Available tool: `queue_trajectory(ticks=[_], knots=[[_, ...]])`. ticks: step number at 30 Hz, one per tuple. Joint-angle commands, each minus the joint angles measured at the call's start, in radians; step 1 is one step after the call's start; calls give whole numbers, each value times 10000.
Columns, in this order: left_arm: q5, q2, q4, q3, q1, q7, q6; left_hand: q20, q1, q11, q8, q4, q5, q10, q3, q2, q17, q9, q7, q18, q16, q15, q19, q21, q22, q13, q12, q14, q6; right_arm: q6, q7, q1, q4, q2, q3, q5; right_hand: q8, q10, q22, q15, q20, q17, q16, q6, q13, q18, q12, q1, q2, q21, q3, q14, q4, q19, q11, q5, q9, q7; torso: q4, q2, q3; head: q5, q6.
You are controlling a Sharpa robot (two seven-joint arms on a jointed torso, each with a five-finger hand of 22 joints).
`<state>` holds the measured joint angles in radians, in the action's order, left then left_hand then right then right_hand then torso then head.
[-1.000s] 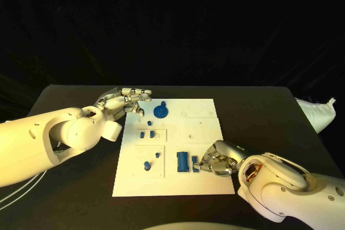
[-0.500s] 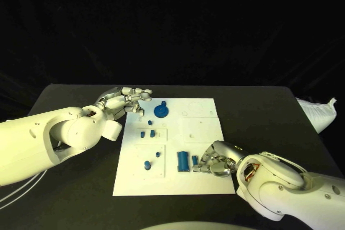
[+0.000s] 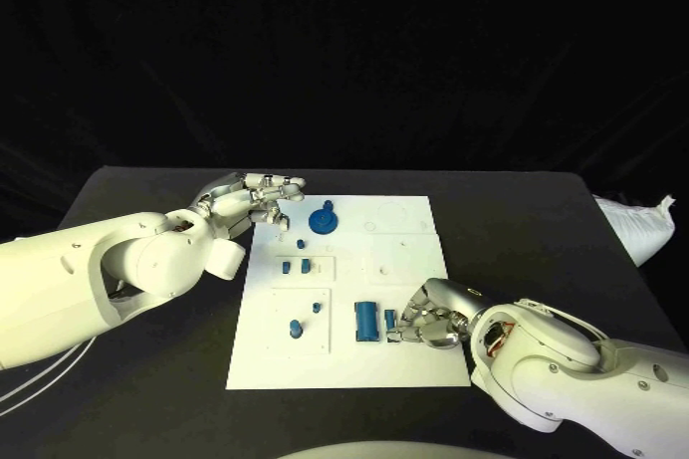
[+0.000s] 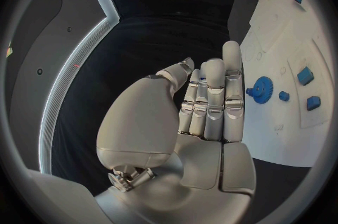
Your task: Assemble the parts on the task board
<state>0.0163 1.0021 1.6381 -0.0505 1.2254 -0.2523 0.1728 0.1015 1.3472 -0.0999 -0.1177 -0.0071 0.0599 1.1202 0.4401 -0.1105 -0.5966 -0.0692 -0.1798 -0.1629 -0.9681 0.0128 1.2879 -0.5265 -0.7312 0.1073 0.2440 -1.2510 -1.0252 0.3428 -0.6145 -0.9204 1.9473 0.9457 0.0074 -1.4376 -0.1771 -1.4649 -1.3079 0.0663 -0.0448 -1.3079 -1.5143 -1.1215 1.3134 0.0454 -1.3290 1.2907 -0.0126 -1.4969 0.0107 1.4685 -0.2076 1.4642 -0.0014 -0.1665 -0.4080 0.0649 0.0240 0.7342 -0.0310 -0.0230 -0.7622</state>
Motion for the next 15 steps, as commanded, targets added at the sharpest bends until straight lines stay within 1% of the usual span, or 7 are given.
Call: queue_trajectory(ticks=[1,5,9,10,13,15], knots=[[-35,2,22,5,3,-62,-161,66,20,-5,-31,-4,-26,-84,-33,114,13,-1,7,-183,-60,-3,3,35,12,16,37,98,85,-260,-21,29,-142,-42,-30,-181,71,-184,-1406,65,67,-1853,-28,-4,1264,-142,70,246,136,-11,-7,857,94,342,-75,329,32,24,0,2,4,-24,-26],[-36,7,22,5,3,-60,-161,66,20,-5,-31,-4,-26,-84,-33,114,13,-1,7,-183,-60,-3,3,35,12,16,37,98,85,-150,28,29,-150,-63,-30,-198,67,-188,-1411,62,67,-1857,-30,-12,1268,-144,63,230,170,-13,7,858,77,345,-71,375,28,30,9,-4,7,-21,-23],[-37,6,18,4,3,-60,-167,66,20,-5,-31,-4,-26,-84,-33,114,13,-1,7,-183,-60,-3,3,35,12,16,37,98,85,28,131,29,-83,-37,-29,-203,61,-195,-1413,48,58,-1857,-30,-22,1273,-144,56,-26,180,-13,170,859,-111,345,-55,321,18,45,20,-12,4,-23,-15],[-37,4,16,4,3,-60,-169,66,20,-5,-31,-4,-26,-84,-33,114,13,-1,7,-183,-60,-3,3,35,12,16,37,98,85,67,162,29,-66,-23,-29,-196,61,-195,-1413,44,55,-1858,-31,-20,1273,-144,59,-102,174,-12,225,859,-171,345,-52,282,16,47,25,-16,7,-25,-15],[-37,-4,3,2,3,-60,-174,66,20,-5,-31,-4,-26,-84,-33,114,13,-1,7,-183,-60,-3,3,35,12,16,37,98,85,231,342,29,-7,57,-25,-82,65,-198,-1408,40,50,-1849,-24,-9,1275,-142,59,-289,120,-8,422,857,-333,342,-50,-37,10,50,31,-35,6,-22,-2],[-37,-13,-11,-2,2,-64,-176,66,20,-5,-31,-4,-26,-84,-33,114,13,-1,7,-183,-60,-3,3,35,12,16,37,98,85,384,623,18,12,151,-11,231,102,-191,-1394,33,45,-1836,-14,55,1269,-138,74,-409,70,3,575,854,-446,333,-35,-215,20,69,21,-44,-3,0,32]])
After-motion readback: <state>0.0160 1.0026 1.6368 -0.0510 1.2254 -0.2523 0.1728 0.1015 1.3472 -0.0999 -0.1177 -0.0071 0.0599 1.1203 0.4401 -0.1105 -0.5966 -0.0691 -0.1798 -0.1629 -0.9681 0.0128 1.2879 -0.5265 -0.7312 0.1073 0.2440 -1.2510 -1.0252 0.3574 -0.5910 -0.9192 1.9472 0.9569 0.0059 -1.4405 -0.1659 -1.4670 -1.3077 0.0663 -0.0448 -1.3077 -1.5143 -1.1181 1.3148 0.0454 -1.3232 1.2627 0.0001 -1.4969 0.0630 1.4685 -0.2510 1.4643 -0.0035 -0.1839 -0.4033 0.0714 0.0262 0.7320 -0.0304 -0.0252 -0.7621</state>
